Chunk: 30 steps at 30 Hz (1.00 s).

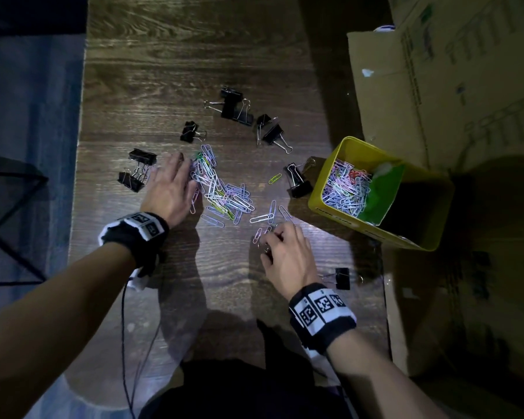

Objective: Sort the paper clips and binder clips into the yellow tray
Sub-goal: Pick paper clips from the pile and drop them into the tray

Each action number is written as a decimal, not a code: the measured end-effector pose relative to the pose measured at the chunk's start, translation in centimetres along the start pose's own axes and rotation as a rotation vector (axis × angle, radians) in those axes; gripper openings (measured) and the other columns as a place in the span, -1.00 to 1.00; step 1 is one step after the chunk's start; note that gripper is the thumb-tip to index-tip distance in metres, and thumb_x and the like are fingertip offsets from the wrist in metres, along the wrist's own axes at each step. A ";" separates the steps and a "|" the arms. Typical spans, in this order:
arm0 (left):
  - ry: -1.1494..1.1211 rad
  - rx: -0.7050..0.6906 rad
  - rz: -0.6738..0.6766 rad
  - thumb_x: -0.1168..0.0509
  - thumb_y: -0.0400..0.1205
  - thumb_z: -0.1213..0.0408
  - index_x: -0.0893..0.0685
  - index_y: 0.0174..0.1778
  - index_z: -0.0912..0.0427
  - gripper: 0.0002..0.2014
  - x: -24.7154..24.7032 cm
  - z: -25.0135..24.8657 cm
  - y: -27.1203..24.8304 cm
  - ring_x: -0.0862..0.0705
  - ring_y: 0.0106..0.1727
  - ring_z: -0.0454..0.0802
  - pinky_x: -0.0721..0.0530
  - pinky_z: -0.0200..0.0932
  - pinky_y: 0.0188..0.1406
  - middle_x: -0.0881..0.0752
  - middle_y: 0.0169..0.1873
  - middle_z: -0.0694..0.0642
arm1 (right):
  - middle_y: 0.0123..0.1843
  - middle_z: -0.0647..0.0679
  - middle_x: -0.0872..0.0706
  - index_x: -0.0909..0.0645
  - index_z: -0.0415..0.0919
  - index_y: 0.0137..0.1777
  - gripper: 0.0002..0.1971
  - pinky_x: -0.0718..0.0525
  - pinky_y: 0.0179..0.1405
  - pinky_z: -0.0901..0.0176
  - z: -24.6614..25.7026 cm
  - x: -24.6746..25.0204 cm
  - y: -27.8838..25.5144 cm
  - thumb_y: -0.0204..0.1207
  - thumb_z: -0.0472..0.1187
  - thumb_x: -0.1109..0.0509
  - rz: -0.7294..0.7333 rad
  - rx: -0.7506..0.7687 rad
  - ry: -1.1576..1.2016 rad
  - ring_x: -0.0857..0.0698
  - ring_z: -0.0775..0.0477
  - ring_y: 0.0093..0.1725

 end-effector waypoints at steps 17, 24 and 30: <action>-0.033 0.103 0.046 0.02 0.72 0.09 -0.15 0.59 0.26 -0.46 -1.5 -2.4 -2.6 0.03 0.64 0.19 0.04 0.29 0.54 -0.06 0.62 0.26 | 0.43 -0.26 -0.42 -0.49 -0.09 0.40 -0.43 -0.48 0.36 -0.20 -3.3 0.3 -0.7 0.41 0.08 -0.44 0.036 -0.057 -0.032 -0.39 -0.29 0.43; -0.143 0.064 -0.049 -0.02 0.70 0.18 -0.24 0.54 0.39 -0.48 0.4 -0.7 -3.2 -0.10 0.62 0.23 -0.01 0.15 0.57 -0.17 0.58 0.35 | 0.49 -0.39 -0.36 -0.43 -0.23 0.46 -0.38 -0.35 0.48 -0.22 -2.0 0.6 1.4 0.41 -0.09 -0.44 0.003 -0.043 -0.017 -0.35 -0.40 0.47; -0.054 0.089 0.014 0.11 0.64 0.06 -0.33 0.48 0.44 -0.39 0.4 1.2 -3.1 -0.13 0.58 0.38 -0.06 0.18 0.59 -0.23 0.52 0.47 | 0.38 -0.40 -0.43 -0.49 -0.26 0.38 -0.44 -0.46 0.40 -0.18 -1.4 0.1 1.7 0.39 -0.11 -0.46 0.001 -0.056 0.035 -0.42 -0.39 0.40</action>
Point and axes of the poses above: each hand's wrist, its own y-axis towards the middle knuckle, its own x-axis out of the back of the hand, z = x × y, the point moved 4 cm from there along y, towards the middle knuckle
